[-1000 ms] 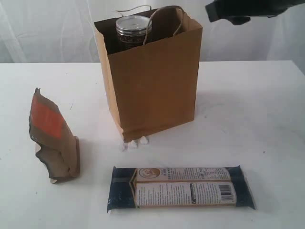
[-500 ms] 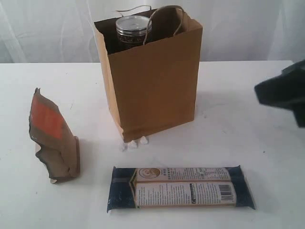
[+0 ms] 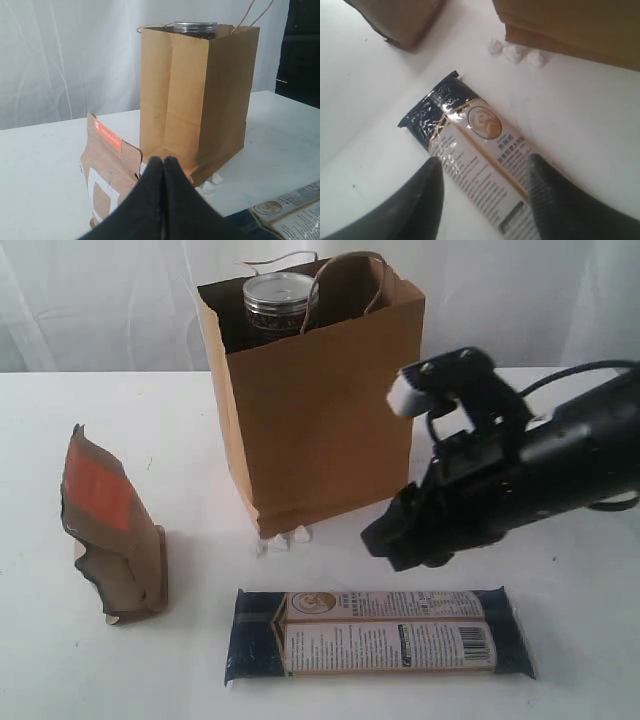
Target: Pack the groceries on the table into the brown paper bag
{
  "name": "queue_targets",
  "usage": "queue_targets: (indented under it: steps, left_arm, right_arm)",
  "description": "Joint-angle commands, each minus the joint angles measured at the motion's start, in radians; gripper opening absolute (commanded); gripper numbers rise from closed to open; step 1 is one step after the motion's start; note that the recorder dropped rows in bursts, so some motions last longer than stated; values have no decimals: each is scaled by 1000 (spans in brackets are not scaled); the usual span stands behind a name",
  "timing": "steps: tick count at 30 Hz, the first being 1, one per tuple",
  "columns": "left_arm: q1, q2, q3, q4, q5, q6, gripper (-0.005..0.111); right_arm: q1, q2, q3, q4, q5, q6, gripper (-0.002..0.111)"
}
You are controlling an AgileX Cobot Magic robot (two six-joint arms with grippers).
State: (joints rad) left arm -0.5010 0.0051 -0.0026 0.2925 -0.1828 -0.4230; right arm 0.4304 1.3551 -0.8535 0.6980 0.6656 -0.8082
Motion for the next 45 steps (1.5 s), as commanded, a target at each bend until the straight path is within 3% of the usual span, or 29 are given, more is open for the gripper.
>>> queue_targets:
  steps: [1, 7, 15, 25, 31, 45]
  left_arm:
    - [1, -5, 3, 7, -7, 3, 0]
    - [1, -5, 3, 7, -7, 3, 0]
    - [1, -5, 3, 7, -7, 3, 0]
    - [1, -5, 3, 7, -7, 3, 0]
    - [1, -5, 3, 7, -7, 3, 0]
    - [1, -5, 3, 7, -7, 3, 0]
  right_arm:
    - [21, 175, 3, 199, -145, -252, 49]
    - [93, 345, -60, 251, -275, -319, 56]
    - [175, 482, -174, 253, -478, -217, 59]
    - [197, 579, -207, 253, -558, -174, 58]
    - [197, 613, -207, 253, -597, -130, 51]
    - [197, 662, -264, 253, -591, -129, 51]
